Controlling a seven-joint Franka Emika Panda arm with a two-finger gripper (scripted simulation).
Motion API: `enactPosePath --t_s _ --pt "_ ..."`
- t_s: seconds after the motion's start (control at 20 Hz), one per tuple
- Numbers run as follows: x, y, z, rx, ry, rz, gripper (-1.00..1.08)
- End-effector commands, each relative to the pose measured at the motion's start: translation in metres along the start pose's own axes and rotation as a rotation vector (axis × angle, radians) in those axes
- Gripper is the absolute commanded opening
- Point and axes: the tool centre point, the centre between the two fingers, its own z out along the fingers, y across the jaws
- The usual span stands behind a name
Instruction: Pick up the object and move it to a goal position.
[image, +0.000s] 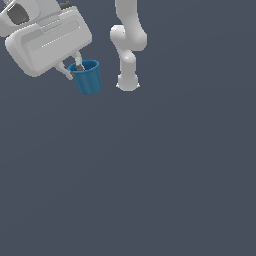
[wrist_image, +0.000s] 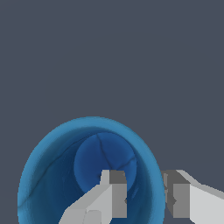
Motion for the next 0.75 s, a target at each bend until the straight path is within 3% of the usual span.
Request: enactPosePath --t_s 0.0,0.35,0.7 --pt "-0.006 -0.003 -0.021 0.000 0.000 -0.001 -1.00" --pt "-0.016 -0.006 -0.057 0.000 0.000 0.000 -1.00" --pt "-0.019 -0.006 -0.067 0.000 0.000 0.001 -1.00"
